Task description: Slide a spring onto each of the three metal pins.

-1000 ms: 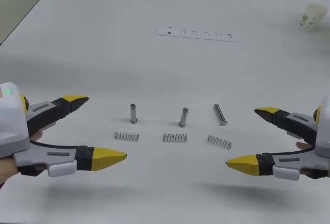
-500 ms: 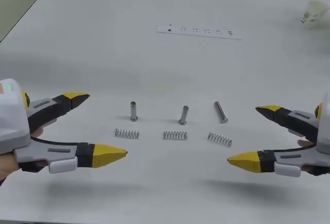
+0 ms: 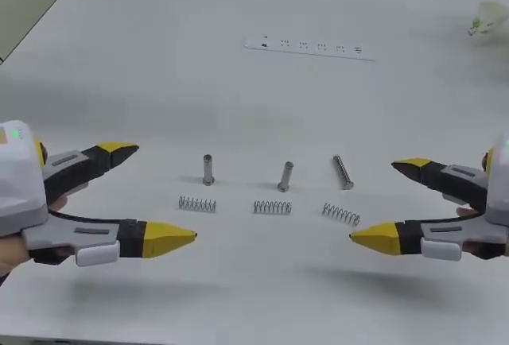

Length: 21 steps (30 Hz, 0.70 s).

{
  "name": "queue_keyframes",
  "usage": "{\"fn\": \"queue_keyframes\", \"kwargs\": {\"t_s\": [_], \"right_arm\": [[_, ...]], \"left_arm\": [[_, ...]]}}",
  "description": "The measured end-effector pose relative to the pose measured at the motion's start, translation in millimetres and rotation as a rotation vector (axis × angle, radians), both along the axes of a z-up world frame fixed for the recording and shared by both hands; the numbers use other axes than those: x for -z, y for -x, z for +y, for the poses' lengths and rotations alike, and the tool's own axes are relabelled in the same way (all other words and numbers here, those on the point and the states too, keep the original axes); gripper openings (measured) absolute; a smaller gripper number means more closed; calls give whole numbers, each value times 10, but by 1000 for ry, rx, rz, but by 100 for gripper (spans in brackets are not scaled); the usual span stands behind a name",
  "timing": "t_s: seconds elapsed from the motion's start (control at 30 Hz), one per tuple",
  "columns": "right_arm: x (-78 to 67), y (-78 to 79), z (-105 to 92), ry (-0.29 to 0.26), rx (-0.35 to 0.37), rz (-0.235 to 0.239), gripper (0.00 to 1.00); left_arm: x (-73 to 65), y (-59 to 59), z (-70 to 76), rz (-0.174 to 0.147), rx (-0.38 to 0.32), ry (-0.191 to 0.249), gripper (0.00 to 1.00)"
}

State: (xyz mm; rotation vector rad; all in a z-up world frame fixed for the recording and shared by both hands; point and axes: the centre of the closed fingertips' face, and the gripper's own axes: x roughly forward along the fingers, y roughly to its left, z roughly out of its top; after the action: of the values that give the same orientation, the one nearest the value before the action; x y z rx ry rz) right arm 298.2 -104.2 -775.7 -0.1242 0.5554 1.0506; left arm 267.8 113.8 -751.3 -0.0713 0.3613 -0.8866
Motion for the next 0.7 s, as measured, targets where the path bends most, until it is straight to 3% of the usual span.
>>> {"fn": "queue_keyframes", "kwargs": {"t_s": [0.3, 0.7], "right_arm": [[-32, -147, 37, 10, 5, 3, 91], [-46, -359, 44, 49, 18, -1, 78]], "left_arm": [[-3, -9, 2, -1, -2, 5, 98], [-22, -29, -8, -3, -1, 10, 98]]}}
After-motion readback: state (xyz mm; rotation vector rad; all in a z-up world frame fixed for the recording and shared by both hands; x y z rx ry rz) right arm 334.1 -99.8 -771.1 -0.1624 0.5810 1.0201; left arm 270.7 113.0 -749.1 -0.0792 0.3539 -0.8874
